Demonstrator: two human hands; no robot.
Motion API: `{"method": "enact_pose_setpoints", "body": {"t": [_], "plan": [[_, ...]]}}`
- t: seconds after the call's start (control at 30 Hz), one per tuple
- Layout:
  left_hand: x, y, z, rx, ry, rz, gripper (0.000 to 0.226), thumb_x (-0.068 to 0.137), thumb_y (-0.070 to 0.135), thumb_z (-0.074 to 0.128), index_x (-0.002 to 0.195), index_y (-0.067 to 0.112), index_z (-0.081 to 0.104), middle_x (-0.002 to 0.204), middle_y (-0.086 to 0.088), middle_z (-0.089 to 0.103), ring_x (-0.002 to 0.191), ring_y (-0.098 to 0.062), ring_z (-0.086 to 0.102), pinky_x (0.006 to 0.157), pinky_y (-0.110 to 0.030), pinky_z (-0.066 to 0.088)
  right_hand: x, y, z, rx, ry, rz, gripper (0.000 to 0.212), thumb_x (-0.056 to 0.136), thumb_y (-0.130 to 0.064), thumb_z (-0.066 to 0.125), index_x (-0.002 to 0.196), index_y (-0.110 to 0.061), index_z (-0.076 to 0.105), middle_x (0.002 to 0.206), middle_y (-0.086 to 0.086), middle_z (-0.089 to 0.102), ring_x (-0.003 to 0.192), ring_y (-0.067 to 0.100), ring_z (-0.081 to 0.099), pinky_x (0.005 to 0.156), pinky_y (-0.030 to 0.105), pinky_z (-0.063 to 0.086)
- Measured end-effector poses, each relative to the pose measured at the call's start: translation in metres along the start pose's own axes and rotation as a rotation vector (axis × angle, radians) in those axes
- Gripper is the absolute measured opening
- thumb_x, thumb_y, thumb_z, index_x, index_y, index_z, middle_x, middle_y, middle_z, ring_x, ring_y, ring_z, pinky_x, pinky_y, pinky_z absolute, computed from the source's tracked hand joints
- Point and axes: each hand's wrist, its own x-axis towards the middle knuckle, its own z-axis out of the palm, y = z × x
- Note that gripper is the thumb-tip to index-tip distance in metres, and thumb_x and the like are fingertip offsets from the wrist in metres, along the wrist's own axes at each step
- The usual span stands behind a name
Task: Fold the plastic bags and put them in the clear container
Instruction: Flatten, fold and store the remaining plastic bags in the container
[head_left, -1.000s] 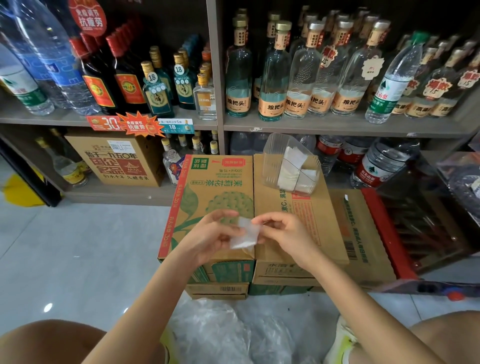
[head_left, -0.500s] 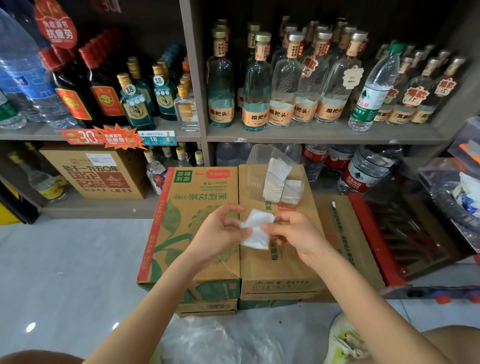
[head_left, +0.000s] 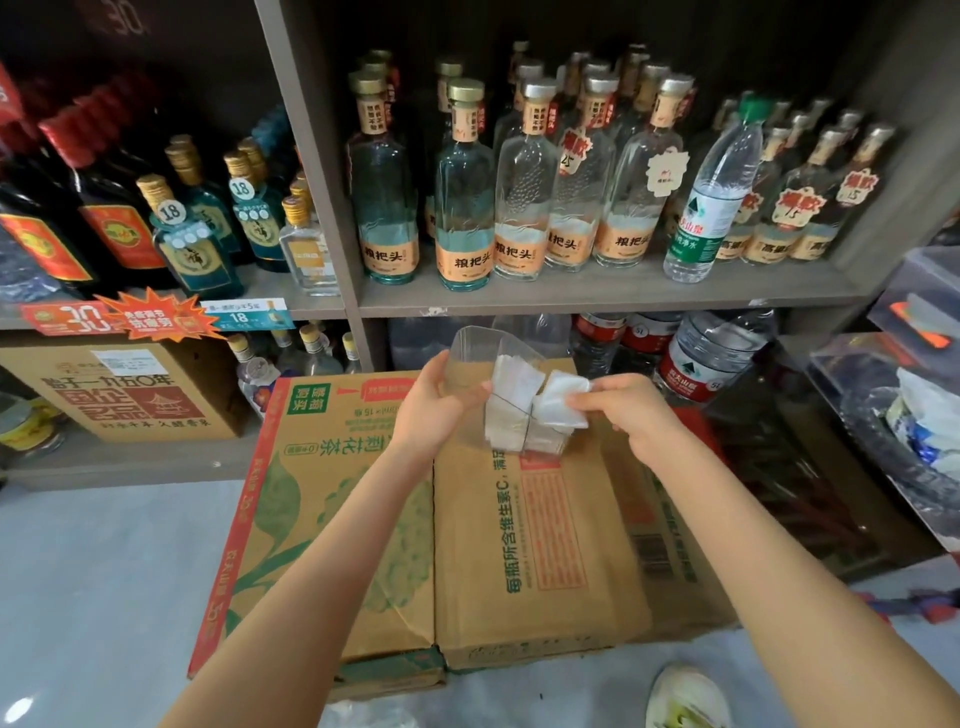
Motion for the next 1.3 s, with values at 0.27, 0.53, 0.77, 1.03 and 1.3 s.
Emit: {"method": "enact_pose_setpoints", "body": {"t": [0.27,0.53,0.77,1.03,1.3], "plan": [[-0.011,-0.007,-0.006,-0.066,-0.046,0.119,0.056,0.084,0.019,0.073,0.127,0.038,0.043,0.108,0.031,0.053,0.097,0.01,0.054,0.07,-0.005,0.042,0.015,0.028,0.018,-0.431,0.185,-0.173,0.016,0.079,-0.03,0.075,0.093,-0.025,0.074,0.107,-0.003,0.066,0.103,0.021,0.056,0.091,0.045,0.046],[-0.028,-0.022,-0.012,-0.124,-0.021,0.189,0.054,0.079,0.008,0.075,0.112,0.043,0.05,0.106,0.028,0.065,0.101,0.011,0.06,0.081,-0.012,0.048,0.004,0.037,0.031,-0.661,0.282,-0.349,0.03,0.081,-0.041,0.071,0.109,-0.031,0.07,0.125,-0.006,0.052,0.116,0.019,0.042,0.089,0.031,0.023],[-0.029,-0.025,-0.012,-0.12,-0.037,0.209,0.055,0.079,0.008,0.074,0.118,0.039,0.051,0.116,0.02,0.064,0.107,0.005,0.06,0.089,-0.019,0.048,-0.006,0.034,0.008,-0.662,0.218,-0.535,0.031,0.074,-0.037,0.078,0.103,-0.036,0.069,0.141,-0.005,0.042,0.13,0.02,0.033,0.101,0.033,0.018],[-0.031,-0.027,-0.013,-0.112,-0.045,0.228,0.056,0.08,0.006,0.073,0.12,0.038,0.048,0.119,0.019,0.06,0.104,0.009,0.059,0.081,-0.008,0.047,0.006,0.027,0.028,-1.046,0.114,-0.362,0.049,0.071,-0.057,0.073,0.117,-0.045,0.062,0.157,0.004,0.02,0.143,0.028,0.015,0.115,0.048,0.009],[-0.033,-0.026,-0.009,-0.062,-0.02,0.223,0.055,0.083,0.011,0.072,0.114,0.046,0.044,0.112,0.029,0.055,0.097,0.022,0.054,0.078,-0.002,0.043,0.008,0.027,0.029,-0.965,0.099,-0.326,0.051,0.07,-0.056,0.075,0.118,-0.046,0.06,0.157,0.002,0.022,0.141,0.026,0.02,0.112,0.045,0.014]]}}
